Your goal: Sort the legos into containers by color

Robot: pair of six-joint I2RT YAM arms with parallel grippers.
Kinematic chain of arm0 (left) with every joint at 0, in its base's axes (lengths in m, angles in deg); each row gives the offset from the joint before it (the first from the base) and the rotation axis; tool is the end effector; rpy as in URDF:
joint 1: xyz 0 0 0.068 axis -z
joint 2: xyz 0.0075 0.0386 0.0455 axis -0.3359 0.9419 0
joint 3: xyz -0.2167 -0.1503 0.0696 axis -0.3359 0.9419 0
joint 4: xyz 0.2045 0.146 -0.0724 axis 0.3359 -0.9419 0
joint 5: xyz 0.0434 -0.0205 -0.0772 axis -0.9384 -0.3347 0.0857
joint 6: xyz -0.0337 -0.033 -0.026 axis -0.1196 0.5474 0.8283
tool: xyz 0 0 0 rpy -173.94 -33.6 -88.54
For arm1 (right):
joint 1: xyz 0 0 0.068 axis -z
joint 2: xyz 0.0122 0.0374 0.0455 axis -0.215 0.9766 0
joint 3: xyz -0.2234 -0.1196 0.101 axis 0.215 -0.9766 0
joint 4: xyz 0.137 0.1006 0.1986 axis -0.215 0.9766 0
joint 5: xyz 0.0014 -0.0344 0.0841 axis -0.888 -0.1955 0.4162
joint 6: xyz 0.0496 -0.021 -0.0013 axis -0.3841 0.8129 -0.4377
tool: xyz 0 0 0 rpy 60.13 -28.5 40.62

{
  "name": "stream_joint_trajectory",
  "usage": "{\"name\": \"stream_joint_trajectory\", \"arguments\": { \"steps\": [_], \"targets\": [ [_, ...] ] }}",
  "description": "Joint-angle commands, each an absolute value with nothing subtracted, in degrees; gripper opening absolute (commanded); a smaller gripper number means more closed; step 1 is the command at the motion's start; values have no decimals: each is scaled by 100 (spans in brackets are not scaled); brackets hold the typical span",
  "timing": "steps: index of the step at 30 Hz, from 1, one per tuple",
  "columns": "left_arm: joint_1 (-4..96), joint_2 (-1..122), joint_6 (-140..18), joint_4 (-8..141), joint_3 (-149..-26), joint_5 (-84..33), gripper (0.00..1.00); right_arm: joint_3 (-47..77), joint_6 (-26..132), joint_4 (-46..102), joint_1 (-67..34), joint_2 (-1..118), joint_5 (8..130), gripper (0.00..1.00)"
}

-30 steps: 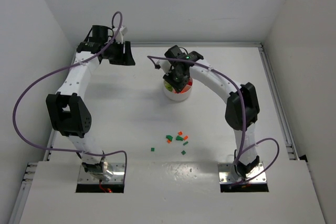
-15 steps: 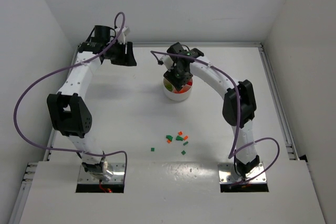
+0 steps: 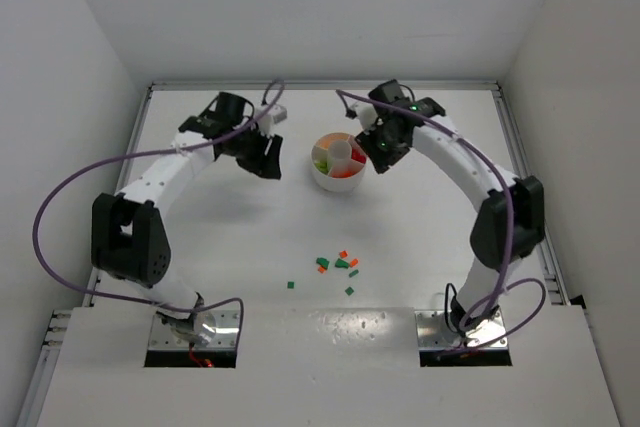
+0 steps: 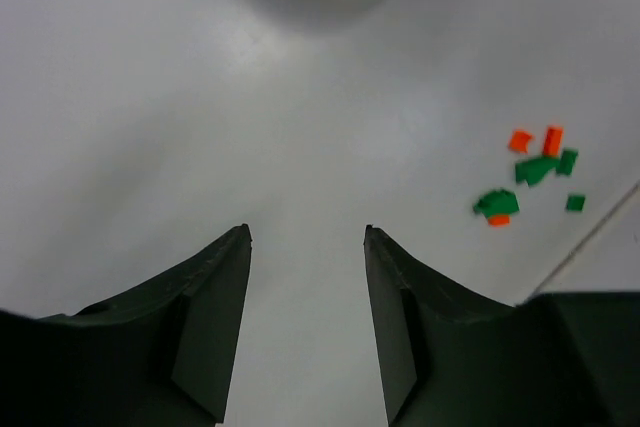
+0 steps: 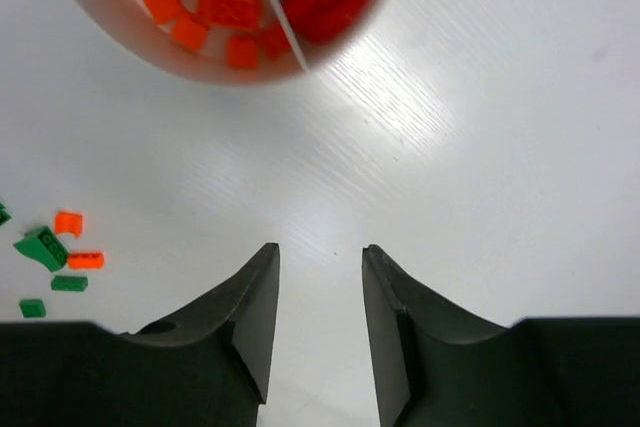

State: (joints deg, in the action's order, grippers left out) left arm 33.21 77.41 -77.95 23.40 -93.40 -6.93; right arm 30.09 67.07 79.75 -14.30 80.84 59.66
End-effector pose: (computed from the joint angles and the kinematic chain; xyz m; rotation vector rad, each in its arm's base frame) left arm 0.3312 -0.0965 0.2870 0.6029 2.4338 -0.6478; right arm 0.3391 0.1696 0.2763 -0.7874 2.5909 0.0636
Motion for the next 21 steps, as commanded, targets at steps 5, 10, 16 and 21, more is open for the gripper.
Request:
{"name": "stream_joint_trajectory", "arguments": {
  "steps": [5, 10, 16, 21],
  "targets": [
    [4704, 6776, -8500, 2344, -7992, -1503, 53, 1571, 6981, 8047, -833, 7288, 6911, 36],
    [4951, 6706, -8386, 2458, -7877, -1418, 55, 798, 7246, 8040, -841, 7103, 7249, 33],
    [5793, 6759, -8378, 2511, -7614, -1565, 52, 577, 6948, 7759, -824, 7155, 6730, 33],
    [6734, 6864, -7895, 2633, -7237, -2224, 47, 761, 6825, 7758, -718, 7366, 6606, 33]
  ]
}}
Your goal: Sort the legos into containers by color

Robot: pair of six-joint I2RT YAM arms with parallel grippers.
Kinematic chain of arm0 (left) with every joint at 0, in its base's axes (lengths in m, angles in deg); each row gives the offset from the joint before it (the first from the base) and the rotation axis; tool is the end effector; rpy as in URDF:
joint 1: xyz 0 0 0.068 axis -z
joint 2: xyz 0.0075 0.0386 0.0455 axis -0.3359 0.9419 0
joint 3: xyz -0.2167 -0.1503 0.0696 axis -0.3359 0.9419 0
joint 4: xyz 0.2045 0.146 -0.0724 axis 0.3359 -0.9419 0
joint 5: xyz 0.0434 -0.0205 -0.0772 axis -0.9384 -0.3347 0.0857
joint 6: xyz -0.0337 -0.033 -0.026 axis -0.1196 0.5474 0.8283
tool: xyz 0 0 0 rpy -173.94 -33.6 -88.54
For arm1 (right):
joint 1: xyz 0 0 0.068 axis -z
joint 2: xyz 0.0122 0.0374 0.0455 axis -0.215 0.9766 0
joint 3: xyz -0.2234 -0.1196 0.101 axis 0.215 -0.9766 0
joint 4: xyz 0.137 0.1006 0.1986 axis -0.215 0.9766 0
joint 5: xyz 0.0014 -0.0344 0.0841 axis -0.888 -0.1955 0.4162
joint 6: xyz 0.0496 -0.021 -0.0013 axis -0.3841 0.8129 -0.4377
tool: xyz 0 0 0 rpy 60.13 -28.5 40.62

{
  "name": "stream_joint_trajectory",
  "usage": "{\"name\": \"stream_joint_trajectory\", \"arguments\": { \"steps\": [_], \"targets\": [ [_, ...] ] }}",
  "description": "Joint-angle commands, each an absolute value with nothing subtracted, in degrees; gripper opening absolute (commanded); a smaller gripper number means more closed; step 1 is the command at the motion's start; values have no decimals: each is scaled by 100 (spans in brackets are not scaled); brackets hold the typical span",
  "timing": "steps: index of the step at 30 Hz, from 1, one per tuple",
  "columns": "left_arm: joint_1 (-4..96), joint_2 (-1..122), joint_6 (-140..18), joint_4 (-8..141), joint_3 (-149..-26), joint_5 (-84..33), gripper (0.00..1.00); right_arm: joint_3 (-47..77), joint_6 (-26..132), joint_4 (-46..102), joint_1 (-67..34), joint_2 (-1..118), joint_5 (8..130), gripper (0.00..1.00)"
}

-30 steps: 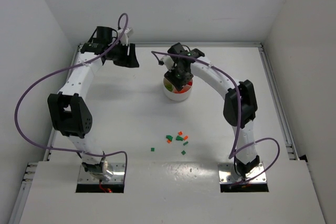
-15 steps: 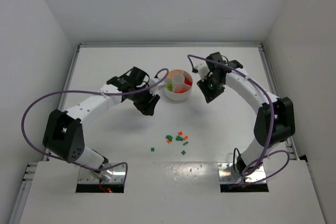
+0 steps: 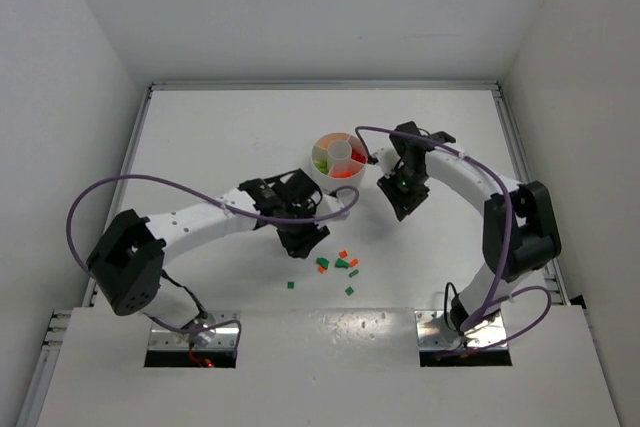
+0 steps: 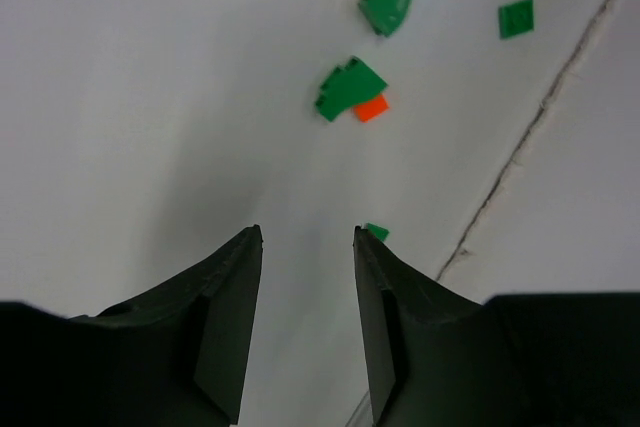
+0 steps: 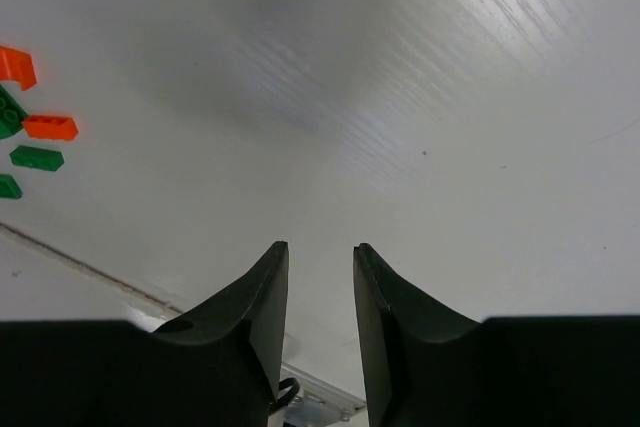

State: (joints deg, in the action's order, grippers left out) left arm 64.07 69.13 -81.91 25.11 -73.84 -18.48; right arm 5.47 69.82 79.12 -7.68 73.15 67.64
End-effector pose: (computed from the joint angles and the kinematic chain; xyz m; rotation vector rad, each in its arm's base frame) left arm 0.1982 -0.2075 0.2256 1.3283 2.4174 -0.5346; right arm 0.2851 0.1085 0.1998 -0.7949 2.8887 0.1867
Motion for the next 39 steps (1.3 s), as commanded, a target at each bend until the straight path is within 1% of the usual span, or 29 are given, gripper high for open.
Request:
{"name": "stream_joint_trajectory", "arguments": {
  "steps": [1, 3, 6, 8, 13, 17, 18, 19, 22, 31, 34, 38, 39],
  "targets": [
    [6840, 6942, -7789, 2634, -7236, -2295, 47, 762, 6772, 7758, -657, 7366, 6606, 33],
    [7111, 7004, -7525, 2713, -7096, -2426, 46, 762, 6771, 7706, -587, 7489, 6474, 33],
    [7419, 7005, -7402, 2932, -6981, -2585, 51, 762, 6719, 7705, -586, 7550, 6544, 33],
    [7578, 7083, -7289, 2933, -6981, -2647, 57, 762, 6719, 7705, -534, 7551, 6597, 33],
    [7903, 7206, -6893, 3126, -6981, -2585, 61, 814, 6719, 7758, -534, 7630, 6597, 33],
    [7957, 7391, -6427, 3267, -6928, -2760, 61, 762, 6719, 7758, -481, 7630, 6545, 33],
    [8044, 7470, -6122, 3328, -6928, -2944, 59, 692, 6719, 7758, -481, 7630, 6544, 33],
    [8097, 7645, -6040, 3328, -6928, -3198, 59, 691, 6719, 7758, -481, 7569, 6544, 33],
    [8220, 7839, -5716, 3328, -7042, -3349, 57, 638, 6719, 7758, -481, 7569, 6492, 33],
    [8335, 8349, -5494, 3275, -7227, -3552, 54, 638, 6719, 7758, -428, 7569, 6491, 33],
    [8335, 8612, -5442, 3275, -7498, -3604, 52, 691, 6719, 7758, -428, 7569, 6544, 33],
    [8335, 9043, -5327, 3223, -7806, -3727, 52, 744, 6719, 7811, -428, 7569, 6544, 33],
    [8335, 9131, -5327, 3162, -7859, -3728, 50, 744, 6719, 7811, -428, 7569, 6544, 33]
  ]
}}
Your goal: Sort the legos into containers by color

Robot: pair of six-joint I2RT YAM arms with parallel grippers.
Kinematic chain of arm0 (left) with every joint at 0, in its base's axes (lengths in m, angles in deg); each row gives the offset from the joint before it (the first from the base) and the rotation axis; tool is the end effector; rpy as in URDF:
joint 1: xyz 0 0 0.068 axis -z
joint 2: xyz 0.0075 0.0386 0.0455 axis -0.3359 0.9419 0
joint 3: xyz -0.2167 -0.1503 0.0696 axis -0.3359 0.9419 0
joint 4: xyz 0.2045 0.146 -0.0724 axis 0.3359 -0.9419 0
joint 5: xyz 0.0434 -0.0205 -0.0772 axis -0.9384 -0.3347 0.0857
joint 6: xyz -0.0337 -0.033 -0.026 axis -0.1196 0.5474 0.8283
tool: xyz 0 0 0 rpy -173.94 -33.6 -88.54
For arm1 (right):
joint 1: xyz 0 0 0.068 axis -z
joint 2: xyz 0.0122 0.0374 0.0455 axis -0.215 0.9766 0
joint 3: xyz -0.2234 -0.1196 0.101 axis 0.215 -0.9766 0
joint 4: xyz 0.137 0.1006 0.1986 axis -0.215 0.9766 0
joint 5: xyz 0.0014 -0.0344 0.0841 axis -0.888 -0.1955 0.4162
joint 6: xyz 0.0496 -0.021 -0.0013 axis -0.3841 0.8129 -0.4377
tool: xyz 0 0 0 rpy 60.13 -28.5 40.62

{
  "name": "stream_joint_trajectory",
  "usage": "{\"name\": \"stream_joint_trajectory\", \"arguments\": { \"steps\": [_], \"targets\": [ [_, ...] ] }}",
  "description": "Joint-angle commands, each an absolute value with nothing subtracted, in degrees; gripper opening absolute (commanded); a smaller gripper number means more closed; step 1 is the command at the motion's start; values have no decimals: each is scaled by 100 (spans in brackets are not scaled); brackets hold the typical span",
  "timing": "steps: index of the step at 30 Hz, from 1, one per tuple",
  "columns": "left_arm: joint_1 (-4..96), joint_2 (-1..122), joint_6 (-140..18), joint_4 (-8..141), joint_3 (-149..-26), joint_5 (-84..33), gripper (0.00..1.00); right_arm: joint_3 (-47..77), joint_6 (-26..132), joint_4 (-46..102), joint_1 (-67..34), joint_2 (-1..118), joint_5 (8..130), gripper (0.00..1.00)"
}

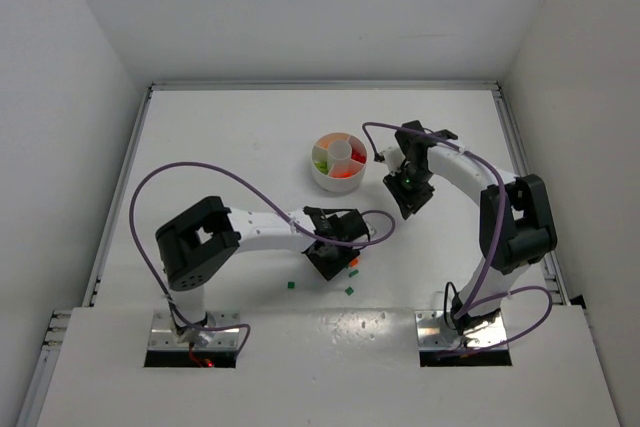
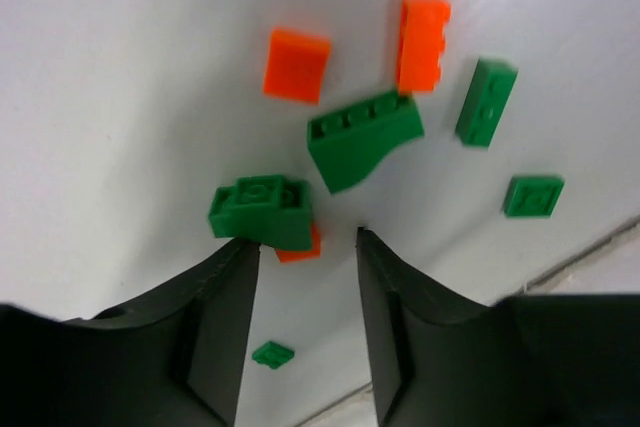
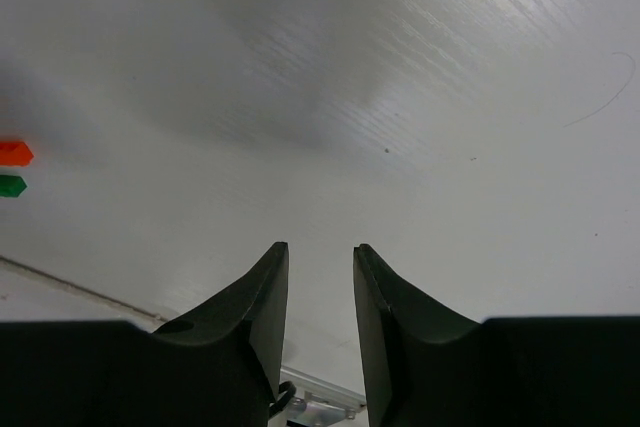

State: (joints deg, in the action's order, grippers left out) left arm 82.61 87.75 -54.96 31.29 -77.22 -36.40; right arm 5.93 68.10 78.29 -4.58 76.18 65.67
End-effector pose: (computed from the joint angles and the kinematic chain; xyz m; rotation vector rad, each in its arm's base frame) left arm 0.1531 -0.2967 0.1499 1.1167 2.6692 -0.2083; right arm 0.2978 0.0939 0.1867 -0.6737 2.9492 0.1305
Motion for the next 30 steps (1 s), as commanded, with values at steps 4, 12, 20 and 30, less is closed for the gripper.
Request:
{"name": "stream_joint_trajectory", "arguments": {
  "steps": [4, 12, 20, 30],
  "targets": [
    [8335, 9404, -5275, 3100, -8061, -3728, 42, 797, 6719, 7872, -428, 7569, 6597, 33],
    [8335, 9220, -5275, 3100, -7817, -3728, 39, 797, 6719, 7872, -428, 7621, 6650, 33],
    [8282, 8850, -5380, 3161, -7464, -3789, 46, 902, 6719, 7872, -428, 7796, 6755, 33],
    [8212, 8903, -5486, 3161, -7411, -3517, 36, 1008, 6719, 7925, -428, 7850, 6755, 33]
  ]
}}
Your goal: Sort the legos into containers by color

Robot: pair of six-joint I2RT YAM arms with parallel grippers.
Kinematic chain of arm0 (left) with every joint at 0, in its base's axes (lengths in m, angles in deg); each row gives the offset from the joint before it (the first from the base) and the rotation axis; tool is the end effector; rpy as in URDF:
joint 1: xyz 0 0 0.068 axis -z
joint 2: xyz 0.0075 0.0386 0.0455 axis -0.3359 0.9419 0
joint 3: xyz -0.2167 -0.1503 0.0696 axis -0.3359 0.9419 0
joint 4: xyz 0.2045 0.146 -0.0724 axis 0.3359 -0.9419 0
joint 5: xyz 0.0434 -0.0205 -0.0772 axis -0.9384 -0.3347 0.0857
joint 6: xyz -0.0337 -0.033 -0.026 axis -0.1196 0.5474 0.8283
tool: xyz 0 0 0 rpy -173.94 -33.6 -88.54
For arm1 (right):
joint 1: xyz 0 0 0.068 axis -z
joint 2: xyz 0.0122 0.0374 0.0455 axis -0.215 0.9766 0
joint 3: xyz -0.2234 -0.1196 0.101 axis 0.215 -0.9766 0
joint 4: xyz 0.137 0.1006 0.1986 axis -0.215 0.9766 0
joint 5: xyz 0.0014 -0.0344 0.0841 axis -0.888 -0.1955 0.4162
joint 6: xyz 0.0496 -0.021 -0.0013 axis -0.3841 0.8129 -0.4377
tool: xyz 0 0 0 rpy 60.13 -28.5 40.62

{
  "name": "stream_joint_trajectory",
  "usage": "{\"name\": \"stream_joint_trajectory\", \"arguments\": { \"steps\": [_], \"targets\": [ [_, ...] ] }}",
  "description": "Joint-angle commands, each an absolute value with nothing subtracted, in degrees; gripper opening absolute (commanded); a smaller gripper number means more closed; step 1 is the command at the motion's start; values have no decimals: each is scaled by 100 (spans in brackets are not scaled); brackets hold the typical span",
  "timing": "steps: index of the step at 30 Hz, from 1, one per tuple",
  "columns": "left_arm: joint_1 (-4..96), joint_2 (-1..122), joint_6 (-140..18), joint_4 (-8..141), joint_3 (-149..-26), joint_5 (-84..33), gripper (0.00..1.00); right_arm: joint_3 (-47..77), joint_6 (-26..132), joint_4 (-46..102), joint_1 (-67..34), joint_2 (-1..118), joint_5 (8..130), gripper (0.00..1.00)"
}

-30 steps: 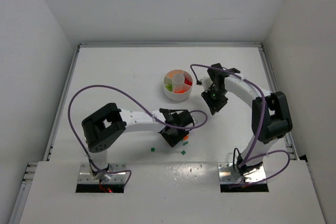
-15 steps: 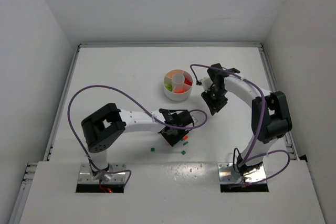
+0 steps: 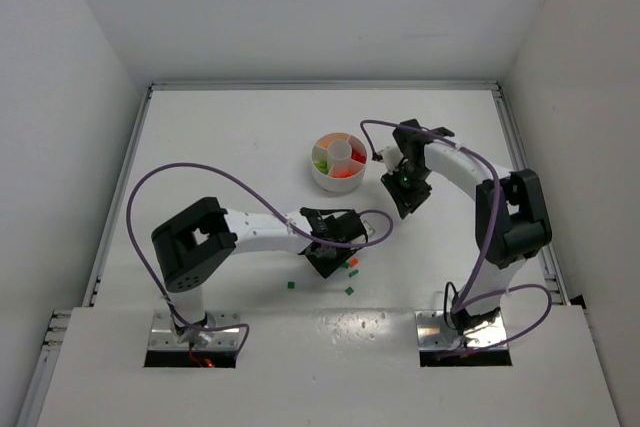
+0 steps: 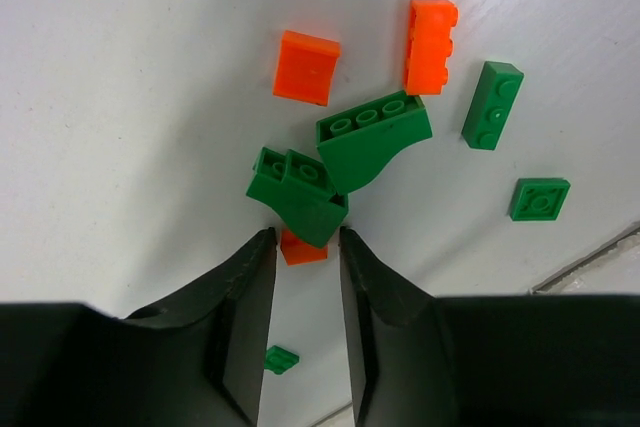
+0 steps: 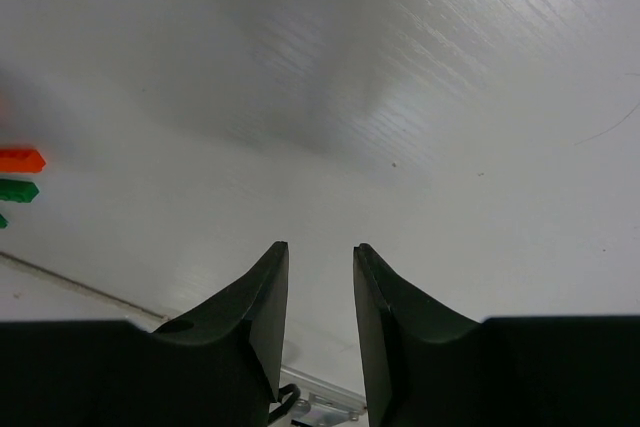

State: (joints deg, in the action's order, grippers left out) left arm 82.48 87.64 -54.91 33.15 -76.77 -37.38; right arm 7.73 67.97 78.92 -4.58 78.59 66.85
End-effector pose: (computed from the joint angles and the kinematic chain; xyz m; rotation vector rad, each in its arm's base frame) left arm 0.1551 -0.2975 0.1496 1.0961 2.6436 -0.2120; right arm 0.3050 0.0969 0.1820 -0.6754 2.9712 0.1605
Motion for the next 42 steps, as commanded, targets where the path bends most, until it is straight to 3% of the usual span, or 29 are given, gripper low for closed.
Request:
{"name": "stream_joint_trajectory", "arguments": {
  "steps": [1, 5, 9, 21, 33, 42],
  "targets": [
    [8212, 8903, -5486, 3161, -7411, -3465, 35, 1008, 6719, 7925, -428, 7850, 6755, 33],
    [8212, 8850, -5600, 3161, -7350, -3332, 19, 1008, 6719, 7925, -428, 7902, 6755, 33],
    [8212, 8632, -5767, 3161, -7507, -3385, 12, 1060, 6719, 7925, -428, 7902, 6755, 33],
    [7474, 7805, -6224, 3038, -9493, -4018, 7, 1183, 6719, 7925, -428, 7859, 6966, 33],
    [6666, 9263, -6444, 2555, -11865, -4248, 5, 1825, 6719, 8092, -323, 8228, 6957, 33],
    [6252, 9852, -6119, 2405, -12157, -3956, 5, 1825, 6613, 8092, -138, 8228, 6782, 34]
  ]
}}
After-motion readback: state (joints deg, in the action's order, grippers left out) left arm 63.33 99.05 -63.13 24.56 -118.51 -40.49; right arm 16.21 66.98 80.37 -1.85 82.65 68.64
